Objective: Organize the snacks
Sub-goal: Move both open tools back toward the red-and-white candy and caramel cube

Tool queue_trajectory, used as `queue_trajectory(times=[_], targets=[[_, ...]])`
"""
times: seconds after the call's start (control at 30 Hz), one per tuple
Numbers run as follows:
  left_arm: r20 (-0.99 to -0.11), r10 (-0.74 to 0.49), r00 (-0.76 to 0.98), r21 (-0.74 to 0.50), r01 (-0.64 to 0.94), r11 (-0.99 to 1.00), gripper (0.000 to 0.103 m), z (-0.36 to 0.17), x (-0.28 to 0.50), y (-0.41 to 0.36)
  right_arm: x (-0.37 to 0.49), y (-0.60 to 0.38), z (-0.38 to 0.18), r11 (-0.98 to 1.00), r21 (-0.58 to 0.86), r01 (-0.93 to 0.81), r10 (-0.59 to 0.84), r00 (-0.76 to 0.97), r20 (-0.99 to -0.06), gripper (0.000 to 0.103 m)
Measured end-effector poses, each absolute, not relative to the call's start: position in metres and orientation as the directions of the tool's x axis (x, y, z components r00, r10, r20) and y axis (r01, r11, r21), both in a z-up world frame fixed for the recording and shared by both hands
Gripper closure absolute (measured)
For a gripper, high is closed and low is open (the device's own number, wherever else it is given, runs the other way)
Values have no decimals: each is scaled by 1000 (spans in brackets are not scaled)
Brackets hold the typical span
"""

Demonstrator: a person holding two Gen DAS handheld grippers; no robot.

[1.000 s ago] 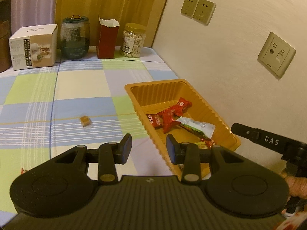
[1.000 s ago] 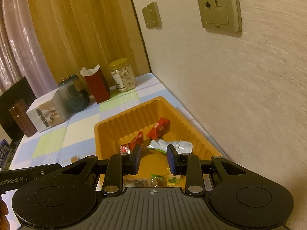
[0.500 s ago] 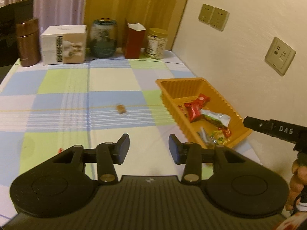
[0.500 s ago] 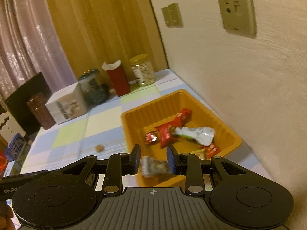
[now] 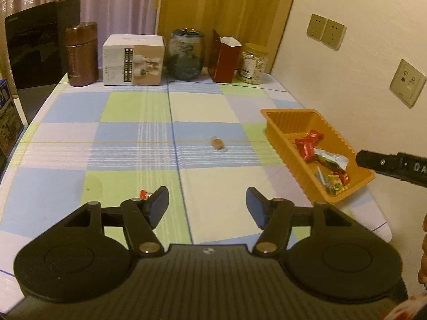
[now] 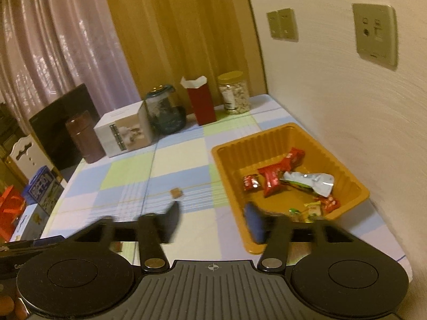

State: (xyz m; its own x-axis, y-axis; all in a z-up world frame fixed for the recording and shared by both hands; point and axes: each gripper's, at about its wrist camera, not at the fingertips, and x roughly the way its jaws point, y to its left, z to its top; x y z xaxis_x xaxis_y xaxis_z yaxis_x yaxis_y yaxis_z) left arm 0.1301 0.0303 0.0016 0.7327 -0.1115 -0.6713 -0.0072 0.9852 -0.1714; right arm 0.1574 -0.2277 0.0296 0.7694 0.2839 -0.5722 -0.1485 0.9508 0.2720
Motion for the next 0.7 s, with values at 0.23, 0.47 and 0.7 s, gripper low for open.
queue_trajectory(times=[0.23,0.47,0.7], targets=[[-685,-93,722,-162,-26,986,34,-6,125,46,159,-208,28,950,250,-186,301,755,-583,38],[-696,-74,714,-164,-58,985,24,-18,127,64,165,-190,17,947,239,-214,318,732,-603,37],[-707,-69,704,-179,-84,980,22,-36,138,80,179,-172,-1,944,228,-239,330,704,-629,37]])
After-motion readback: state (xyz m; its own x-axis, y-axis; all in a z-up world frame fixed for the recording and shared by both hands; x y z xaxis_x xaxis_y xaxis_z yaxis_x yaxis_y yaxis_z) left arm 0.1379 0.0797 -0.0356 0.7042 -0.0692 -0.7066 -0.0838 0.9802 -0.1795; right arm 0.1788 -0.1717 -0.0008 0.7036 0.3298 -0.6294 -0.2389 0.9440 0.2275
